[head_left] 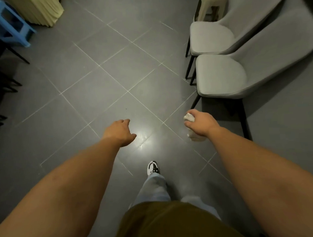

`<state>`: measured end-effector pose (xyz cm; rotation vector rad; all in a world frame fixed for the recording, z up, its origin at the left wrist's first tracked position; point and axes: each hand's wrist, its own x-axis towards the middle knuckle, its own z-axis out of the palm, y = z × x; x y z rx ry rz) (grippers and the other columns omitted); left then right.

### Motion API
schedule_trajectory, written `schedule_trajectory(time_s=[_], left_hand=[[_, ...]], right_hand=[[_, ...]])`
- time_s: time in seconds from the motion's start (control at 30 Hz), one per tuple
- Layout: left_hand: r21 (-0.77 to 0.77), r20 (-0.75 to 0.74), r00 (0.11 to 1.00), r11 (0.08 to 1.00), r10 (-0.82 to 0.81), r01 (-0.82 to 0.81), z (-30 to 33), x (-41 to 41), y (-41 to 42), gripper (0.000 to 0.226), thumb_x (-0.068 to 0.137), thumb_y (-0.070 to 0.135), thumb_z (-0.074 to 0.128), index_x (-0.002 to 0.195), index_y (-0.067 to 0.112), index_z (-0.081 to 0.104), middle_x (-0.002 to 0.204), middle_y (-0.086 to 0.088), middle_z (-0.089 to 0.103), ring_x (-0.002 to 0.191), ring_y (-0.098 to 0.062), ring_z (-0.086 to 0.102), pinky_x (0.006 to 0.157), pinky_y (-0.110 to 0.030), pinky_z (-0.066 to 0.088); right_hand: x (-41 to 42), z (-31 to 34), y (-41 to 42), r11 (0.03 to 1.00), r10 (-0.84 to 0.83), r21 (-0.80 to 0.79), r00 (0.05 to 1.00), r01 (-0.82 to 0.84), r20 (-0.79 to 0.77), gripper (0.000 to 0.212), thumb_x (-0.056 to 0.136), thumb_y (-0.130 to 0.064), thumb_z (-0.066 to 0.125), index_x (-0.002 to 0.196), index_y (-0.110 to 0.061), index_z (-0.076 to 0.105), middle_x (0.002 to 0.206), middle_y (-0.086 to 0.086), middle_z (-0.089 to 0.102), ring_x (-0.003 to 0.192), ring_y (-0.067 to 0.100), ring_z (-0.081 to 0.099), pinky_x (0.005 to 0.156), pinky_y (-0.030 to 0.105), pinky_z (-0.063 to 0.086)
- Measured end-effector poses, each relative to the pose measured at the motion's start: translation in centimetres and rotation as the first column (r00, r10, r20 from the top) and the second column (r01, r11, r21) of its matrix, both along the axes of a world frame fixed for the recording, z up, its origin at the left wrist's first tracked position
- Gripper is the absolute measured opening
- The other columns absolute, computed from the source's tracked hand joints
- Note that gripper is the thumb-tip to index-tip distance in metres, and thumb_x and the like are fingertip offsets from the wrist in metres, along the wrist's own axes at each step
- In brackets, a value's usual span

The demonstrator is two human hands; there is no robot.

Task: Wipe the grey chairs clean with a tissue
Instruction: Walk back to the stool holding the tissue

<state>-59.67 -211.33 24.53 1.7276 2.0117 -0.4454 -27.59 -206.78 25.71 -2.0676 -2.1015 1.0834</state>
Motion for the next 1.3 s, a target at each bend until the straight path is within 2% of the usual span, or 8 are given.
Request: schedule_trajectory(time_s=[0.13, 0.33, 0.5, 0.67, 0.8, 0.93, 1.13, 1.3], left_hand=[[0.015, 0.009, 0.998, 0.998, -0.063, 0.063, 0.9, -2.3, 8.6, 0.075, 0.093, 0.052, 0.059, 0.156, 0.023, 0.030, 0.155, -0.004, 0.042, 0.140, -0.030, 0.041, 0.106, -0.047, 0.044], [0.094, 0.039, 0.994, 0.991, -0.103, 0.099, 2.6, -4.0, 20.6, 0.075, 0.094, 0.052, 0.058, 0.157, 0.024, 0.028, 0.156, -0.003, 0.041, 0.140, -0.029, 0.042, 0.106, -0.047, 0.044], [0.100, 0.051, 0.994, 0.990, -0.100, 0.095, 2.6, -4.2, 28.2, 0.074, 0.094, 0.052, 0.059, 0.156, 0.024, 0.029, 0.156, -0.002, 0.041, 0.142, -0.028, 0.039, 0.106, -0.047, 0.045], [0.088, -0.008, 0.999, 0.995, -0.049, 0.050, 3.2, -5.6, 36.5, 0.076, 0.094, 0.053, 0.058, 0.157, 0.024, 0.028, 0.159, -0.002, 0.039, 0.144, -0.028, 0.038, 0.109, -0.046, 0.043], [0.104, -0.037, 0.997, 0.992, 0.068, -0.064, 4.6, -6.6, 43.7, 0.076, 0.095, 0.054, 0.058, 0.158, 0.024, 0.028, 0.159, -0.004, 0.038, 0.144, -0.029, 0.038, 0.110, -0.048, 0.043], [0.121, -0.017, 0.996, 0.989, 0.087, -0.084, 5.0, -5.5, 49.2, 0.076, 0.094, 0.056, 0.058, 0.157, 0.023, 0.029, 0.158, -0.004, 0.039, 0.143, -0.030, 0.038, 0.109, -0.048, 0.043], [0.083, 0.009, 0.999, 0.996, 0.033, -0.033, 3.7, -5.0, 56.9, 0.077, 0.094, 0.055, 0.057, 0.158, 0.024, 0.026, 0.160, -0.001, 0.037, 0.146, -0.027, 0.034, 0.111, -0.047, 0.042], [0.046, 0.018, 0.999, 0.998, 0.042, -0.042, 1.5, -8.4, 66.8, 0.078, 0.094, 0.055, 0.057, 0.158, 0.022, 0.026, 0.160, -0.004, 0.037, 0.146, -0.029, 0.034, 0.111, -0.047, 0.041]], right_hand=[[-1.9, 0.3, 6.2, 1.000, -0.015, -0.007, 0.999, 0.015, 0.029, 0.041, 0.086, -0.044, 0.058, 0.126, -0.034, 0.051, 0.111, 0.006, 0.065, 0.098, 0.026, 0.059, 0.087, 0.037, 0.049], [-4.0, 0.9, 15.7, 1.000, -0.003, 0.030, 1.000, 0.002, 0.024, 0.051, 0.092, -0.048, 0.050, 0.140, -0.042, 0.036, 0.120, 0.009, 0.064, 0.109, 0.031, 0.058, 0.093, 0.041, 0.047], [-4.0, 0.7, 25.8, 0.993, 0.044, 0.108, 0.996, -0.052, 0.075, 0.039, 0.103, -0.034, 0.035, 0.140, -0.042, 0.041, 0.123, 0.011, 0.064, 0.111, 0.034, 0.057, 0.092, 0.040, 0.045], [-4.0, -0.6, 36.5, 0.992, 0.088, 0.087, 0.992, -0.095, 0.086, 0.030, 0.099, -0.035, 0.042, 0.120, -0.030, 0.063, 0.123, 0.004, 0.066, 0.111, 0.028, 0.059, 0.093, 0.035, 0.046], [-4.3, -0.5, 45.2, 0.991, 0.123, 0.051, 0.992, -0.124, 0.031, 0.031, 0.087, -0.048, 0.057, 0.114, -0.034, 0.064, 0.110, -0.002, 0.068, 0.099, 0.023, 0.061, 0.086, 0.034, 0.049], [-5.0, -0.2, 52.5, 0.987, 0.159, 0.036, 0.987, -0.159, -0.005, 0.030, 0.080, -0.047, 0.062, 0.108, -0.037, 0.064, 0.103, -0.004, 0.069, 0.092, 0.021, 0.060, 0.079, 0.032, 0.049], [-8.2, -0.3, 62.7, 0.980, 0.199, 0.023, 0.980, -0.199, -0.015, 0.034, 0.080, -0.042, 0.063, 0.114, -0.038, 0.063, 0.108, -0.003, 0.067, 0.092, 0.021, 0.058, 0.076, 0.029, 0.043], [-9.8, -0.8, 69.9, 0.980, 0.197, 0.015, 0.980, -0.197, 0.019, 0.038, 0.082, -0.039, 0.063, 0.119, -0.035, 0.062, 0.117, -0.003, 0.066, 0.104, 0.023, 0.060, 0.087, 0.032, 0.048]])
